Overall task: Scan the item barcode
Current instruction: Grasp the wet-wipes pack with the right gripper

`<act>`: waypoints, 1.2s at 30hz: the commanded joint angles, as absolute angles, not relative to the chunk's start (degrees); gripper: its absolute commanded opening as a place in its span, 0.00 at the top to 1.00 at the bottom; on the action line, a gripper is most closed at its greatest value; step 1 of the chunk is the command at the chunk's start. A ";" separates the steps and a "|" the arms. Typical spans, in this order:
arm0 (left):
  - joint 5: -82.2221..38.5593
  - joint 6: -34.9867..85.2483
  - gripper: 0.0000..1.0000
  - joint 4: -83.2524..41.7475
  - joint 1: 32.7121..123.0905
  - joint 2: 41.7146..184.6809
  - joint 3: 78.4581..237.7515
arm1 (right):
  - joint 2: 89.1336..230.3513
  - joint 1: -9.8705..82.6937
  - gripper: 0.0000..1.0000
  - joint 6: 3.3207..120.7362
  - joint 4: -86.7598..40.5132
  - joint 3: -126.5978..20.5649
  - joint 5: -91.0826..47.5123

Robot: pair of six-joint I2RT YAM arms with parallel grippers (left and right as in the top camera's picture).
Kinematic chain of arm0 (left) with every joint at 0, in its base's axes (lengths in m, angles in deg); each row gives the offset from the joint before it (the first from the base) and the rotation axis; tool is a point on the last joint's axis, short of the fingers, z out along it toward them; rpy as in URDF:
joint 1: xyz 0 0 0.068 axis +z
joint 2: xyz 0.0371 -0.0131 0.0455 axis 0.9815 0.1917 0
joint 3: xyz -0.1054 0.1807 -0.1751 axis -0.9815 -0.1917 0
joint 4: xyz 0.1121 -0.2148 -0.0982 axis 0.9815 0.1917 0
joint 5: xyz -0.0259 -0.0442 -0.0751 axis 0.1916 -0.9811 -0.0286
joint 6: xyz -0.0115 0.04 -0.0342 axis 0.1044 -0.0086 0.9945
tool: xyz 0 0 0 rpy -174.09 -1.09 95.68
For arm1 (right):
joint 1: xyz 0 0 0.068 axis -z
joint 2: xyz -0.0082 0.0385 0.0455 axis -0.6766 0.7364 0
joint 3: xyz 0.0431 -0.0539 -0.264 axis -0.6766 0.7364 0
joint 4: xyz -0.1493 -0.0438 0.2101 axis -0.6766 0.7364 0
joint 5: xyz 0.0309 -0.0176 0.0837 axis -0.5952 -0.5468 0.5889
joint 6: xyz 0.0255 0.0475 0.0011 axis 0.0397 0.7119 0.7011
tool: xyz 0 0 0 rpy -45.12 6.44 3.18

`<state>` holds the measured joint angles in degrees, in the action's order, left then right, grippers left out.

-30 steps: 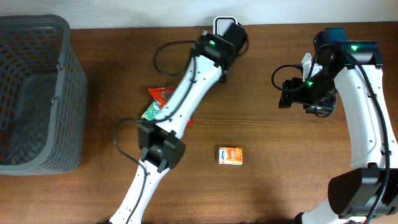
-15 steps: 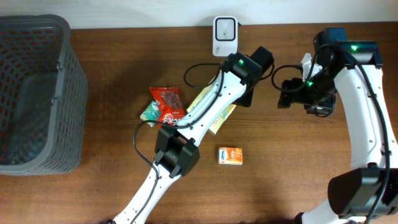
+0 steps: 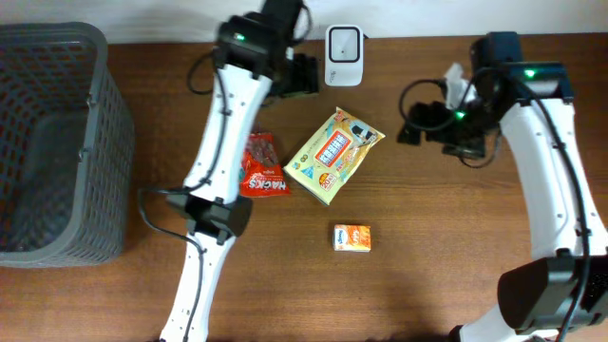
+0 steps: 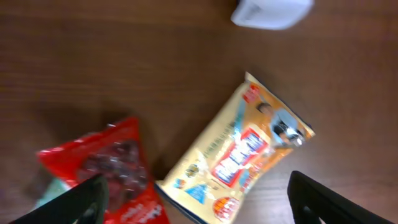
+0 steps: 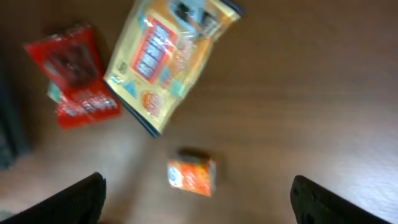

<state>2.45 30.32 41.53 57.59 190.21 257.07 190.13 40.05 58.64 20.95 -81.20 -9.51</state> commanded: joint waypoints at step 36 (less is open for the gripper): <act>14.84 26.08 0.01 41.77 62.26 188.66 247.81 | 221.83 18.39 0.96 98.07 -7.42 -80.94 -28.79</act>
<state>13.82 27.20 41.70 61.76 190.17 248.18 218.92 18.78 97.96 -7.62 -81.24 -27.96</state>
